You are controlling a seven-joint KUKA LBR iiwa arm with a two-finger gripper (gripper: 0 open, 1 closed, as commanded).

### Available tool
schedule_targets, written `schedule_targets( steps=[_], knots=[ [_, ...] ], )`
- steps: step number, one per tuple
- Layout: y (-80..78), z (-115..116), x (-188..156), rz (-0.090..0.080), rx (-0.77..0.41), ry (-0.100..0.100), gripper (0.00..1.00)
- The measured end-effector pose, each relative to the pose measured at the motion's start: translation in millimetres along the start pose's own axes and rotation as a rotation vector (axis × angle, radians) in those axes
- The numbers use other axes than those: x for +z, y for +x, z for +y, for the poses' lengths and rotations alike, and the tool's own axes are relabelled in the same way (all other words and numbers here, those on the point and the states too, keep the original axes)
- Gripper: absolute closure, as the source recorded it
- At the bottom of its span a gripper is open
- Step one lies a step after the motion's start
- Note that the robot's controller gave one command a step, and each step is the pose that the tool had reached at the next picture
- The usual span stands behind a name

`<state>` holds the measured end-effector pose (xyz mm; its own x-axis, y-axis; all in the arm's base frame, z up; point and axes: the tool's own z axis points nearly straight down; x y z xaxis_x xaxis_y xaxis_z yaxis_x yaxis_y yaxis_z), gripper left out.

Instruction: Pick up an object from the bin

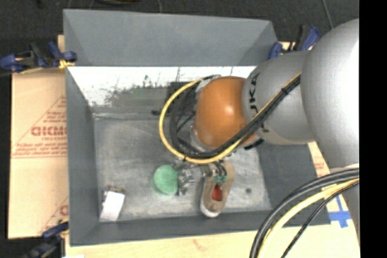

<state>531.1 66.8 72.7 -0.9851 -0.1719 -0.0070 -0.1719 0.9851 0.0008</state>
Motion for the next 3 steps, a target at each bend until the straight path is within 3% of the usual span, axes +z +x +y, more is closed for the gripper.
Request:
schedule_targets(
  steps=[2,3],
  knots=[
    [1.2,0.1,-3.5,0.004,0.001,0.000,1.00],
    [3.6,-0.1,-23.4,0.015,0.002,0.000,1.00]
  ],
)
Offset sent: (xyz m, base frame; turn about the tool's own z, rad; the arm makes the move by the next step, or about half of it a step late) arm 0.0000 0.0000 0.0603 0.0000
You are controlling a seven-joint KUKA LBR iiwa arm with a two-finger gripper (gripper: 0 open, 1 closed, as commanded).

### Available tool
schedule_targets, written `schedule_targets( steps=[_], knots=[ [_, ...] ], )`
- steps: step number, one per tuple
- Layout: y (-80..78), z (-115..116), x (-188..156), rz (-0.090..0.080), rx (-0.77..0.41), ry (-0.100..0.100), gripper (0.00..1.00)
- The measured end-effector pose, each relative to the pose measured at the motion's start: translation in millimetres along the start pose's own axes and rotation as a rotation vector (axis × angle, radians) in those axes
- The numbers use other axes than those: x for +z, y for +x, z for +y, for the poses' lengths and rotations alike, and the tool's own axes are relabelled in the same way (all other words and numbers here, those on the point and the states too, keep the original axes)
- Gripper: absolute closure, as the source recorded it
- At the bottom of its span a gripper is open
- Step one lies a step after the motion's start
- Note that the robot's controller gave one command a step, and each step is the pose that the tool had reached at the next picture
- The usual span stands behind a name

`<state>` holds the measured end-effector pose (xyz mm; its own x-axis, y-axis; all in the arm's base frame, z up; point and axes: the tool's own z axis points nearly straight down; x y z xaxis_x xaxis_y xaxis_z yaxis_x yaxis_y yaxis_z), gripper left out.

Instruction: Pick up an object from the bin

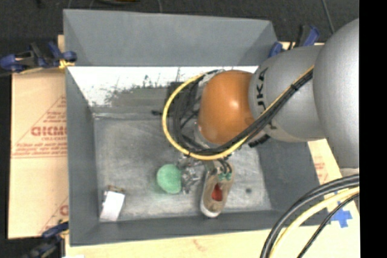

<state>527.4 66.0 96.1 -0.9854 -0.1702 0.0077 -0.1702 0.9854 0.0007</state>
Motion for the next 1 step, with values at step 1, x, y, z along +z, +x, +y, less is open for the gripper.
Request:
schedule_targets(
  steps=[1],
  knots=[
    [-1.8,-0.5,-22.6,-0.007,0.001,0.001,1.00]
  ],
)
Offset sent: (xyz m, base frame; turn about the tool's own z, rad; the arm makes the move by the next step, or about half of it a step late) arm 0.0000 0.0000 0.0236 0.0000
